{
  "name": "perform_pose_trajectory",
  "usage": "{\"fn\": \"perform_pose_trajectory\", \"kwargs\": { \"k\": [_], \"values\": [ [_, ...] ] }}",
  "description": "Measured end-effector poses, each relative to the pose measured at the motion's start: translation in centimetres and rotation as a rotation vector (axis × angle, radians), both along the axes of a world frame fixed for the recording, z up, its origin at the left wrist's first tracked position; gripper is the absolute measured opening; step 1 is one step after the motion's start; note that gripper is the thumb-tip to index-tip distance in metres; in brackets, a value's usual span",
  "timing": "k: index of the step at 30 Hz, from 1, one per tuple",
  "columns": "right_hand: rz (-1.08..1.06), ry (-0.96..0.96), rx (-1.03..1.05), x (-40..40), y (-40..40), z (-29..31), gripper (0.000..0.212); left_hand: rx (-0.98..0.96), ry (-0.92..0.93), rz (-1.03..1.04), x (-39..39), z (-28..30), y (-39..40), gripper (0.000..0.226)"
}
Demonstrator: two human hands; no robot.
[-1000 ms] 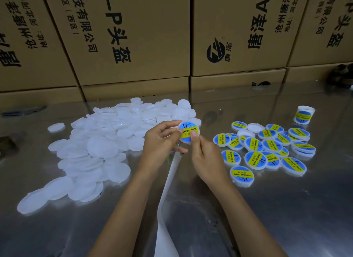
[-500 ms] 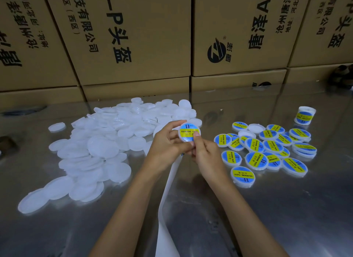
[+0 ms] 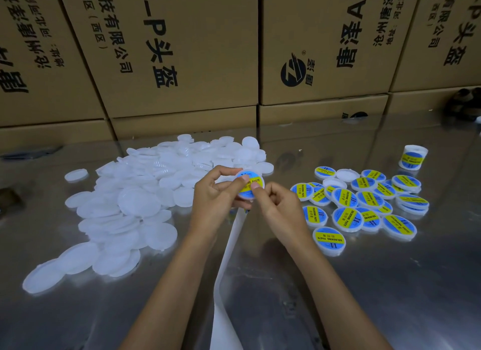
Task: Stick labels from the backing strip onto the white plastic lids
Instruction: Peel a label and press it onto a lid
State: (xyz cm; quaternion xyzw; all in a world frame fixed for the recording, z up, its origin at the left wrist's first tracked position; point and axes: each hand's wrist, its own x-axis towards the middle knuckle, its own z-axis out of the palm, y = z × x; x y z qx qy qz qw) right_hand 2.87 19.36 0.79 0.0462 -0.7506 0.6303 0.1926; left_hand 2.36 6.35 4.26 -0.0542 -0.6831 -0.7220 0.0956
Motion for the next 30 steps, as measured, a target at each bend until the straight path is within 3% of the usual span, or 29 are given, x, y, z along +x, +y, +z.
{"fn": "perform_pose_trajectory", "kwargs": {
  "k": [5, 12, 14, 19, 22, 27, 30],
  "values": [
    [0.082, -0.006, -0.003, 0.4, -0.5, 0.2, 0.048, -0.009, 0.026, 0.078, -0.1, -0.2, -0.1, 0.011],
    [0.089, -0.294, -0.084, 0.3, 0.1, 0.5, 0.049, -0.034, -0.003, 0.063, -0.2, -0.5, 0.4, 0.02],
    [0.027, -0.33, -0.188, 0.3, 0.3, 0.5, 0.044, -0.033, 0.011, 0.083, -0.4, -0.6, 0.4, 0.023],
    [-0.147, -0.436, -0.763, -0.5, 2.5, 0.3, 0.035, -0.113, 0.042, 0.208, -1.3, -1.3, -0.3, 0.027],
    [-0.174, -0.439, -1.004, -0.7, 3.4, 0.1, 0.031, -0.117, 0.013, 0.281, -1.8, -1.7, -0.9, 0.033],
    [-0.154, -0.425, -1.105, -0.8, 3.5, 0.2, 0.01, -0.141, -0.054, 0.417, -2.5, -1.6, -3.0, 0.036],
    [-0.146, -0.441, -1.059, -0.8, 3.4, 0.2, 0.01, -0.286, -0.121, 0.446, -2.8, -1.8, -4.7, 0.033]
  ]
}}
